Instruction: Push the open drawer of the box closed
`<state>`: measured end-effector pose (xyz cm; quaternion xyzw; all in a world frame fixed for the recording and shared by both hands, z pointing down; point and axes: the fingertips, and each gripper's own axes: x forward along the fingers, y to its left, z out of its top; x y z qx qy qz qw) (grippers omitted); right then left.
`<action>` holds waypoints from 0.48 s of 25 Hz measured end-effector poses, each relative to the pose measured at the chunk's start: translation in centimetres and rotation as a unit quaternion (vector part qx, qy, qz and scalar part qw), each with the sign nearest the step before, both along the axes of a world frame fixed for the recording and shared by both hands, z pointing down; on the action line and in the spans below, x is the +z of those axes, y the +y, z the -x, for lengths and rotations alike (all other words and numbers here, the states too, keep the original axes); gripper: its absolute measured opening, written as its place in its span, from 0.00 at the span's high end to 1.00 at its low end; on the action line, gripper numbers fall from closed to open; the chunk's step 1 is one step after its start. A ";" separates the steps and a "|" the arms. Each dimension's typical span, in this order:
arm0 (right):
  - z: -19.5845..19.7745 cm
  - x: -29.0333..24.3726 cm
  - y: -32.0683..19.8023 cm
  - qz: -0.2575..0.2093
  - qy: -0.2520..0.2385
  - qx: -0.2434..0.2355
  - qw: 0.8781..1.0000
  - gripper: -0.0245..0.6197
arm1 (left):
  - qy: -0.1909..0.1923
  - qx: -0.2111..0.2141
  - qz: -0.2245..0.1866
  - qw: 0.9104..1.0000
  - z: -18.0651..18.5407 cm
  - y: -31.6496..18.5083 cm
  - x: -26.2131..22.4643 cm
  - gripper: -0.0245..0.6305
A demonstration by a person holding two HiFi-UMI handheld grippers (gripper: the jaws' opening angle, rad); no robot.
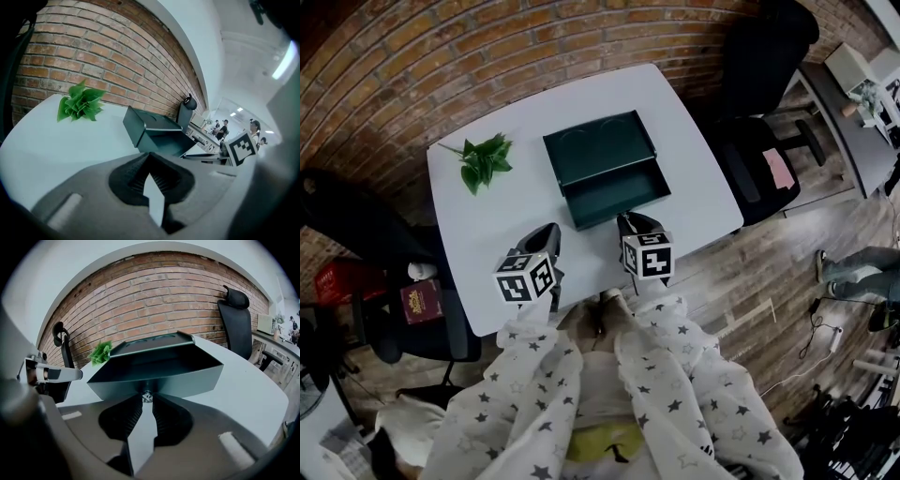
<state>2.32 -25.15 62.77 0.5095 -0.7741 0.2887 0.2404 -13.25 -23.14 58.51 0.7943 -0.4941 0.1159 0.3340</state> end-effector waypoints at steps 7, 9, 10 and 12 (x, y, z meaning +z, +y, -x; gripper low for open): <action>0.4 -0.2 -1.3 -0.003 -0.005 0.003 1.000 0.84 | -0.002 -0.010 -0.004 1.000 0.7 -1.4 -0.2 0.96; 0.4 -0.2 -1.6 -0.002 -0.005 -0.001 1.000 0.84 | -0.001 -0.016 -0.003 1.000 0.8 -1.6 -0.1 0.96; 0.5 -0.2 -1.8 -0.001 -0.006 -0.004 1.000 0.84 | -0.001 -0.019 -0.002 1.000 0.8 -1.8 -0.1 0.96; 0.6 -0.3 -2.2 0.001 -0.008 -0.009 1.000 0.84 | 0.000 -0.028 0.000 1.000 0.9 -2.3 -0.1 0.96</action>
